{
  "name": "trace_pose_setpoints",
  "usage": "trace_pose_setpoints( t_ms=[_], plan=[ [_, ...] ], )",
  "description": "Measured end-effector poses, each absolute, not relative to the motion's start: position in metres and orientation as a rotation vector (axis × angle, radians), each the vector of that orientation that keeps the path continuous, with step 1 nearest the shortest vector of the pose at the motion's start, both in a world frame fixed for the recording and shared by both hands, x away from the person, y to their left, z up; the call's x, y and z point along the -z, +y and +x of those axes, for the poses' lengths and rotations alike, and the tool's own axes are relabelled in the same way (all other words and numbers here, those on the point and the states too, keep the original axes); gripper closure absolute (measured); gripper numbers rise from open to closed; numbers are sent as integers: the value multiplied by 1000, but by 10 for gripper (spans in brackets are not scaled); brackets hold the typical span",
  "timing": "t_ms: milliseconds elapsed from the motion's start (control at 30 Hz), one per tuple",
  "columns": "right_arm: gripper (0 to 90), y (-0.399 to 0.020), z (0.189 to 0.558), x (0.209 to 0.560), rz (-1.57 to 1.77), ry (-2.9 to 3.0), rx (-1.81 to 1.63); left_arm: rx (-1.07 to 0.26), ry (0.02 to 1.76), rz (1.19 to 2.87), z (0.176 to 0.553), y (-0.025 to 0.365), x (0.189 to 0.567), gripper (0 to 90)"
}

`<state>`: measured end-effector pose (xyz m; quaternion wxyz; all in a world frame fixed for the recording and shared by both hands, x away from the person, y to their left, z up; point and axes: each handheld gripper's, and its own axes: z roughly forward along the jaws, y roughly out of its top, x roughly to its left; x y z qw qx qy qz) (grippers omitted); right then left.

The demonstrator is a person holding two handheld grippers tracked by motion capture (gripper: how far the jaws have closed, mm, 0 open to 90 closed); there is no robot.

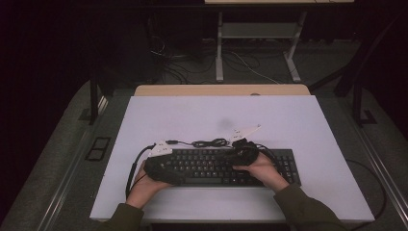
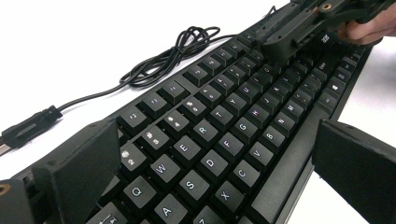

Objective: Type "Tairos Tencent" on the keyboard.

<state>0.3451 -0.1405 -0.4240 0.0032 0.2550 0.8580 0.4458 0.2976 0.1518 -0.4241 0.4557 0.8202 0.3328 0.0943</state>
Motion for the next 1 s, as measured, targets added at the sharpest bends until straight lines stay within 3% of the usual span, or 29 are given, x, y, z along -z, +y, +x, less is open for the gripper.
trace_pose_setpoints(
  t_ms=[467,667,1000],
  plan=[
    [320,-148,350,423,883,2648,-1484,-236,822,2012,299,153,420,59],
    [252,-150,351,422,903,2620,-1491,-235,823,2017,301,154,417,128],
    [227,-152,352,421,907,2603,-1486,-222,812,2016,307,153,414,233]
  ],
)
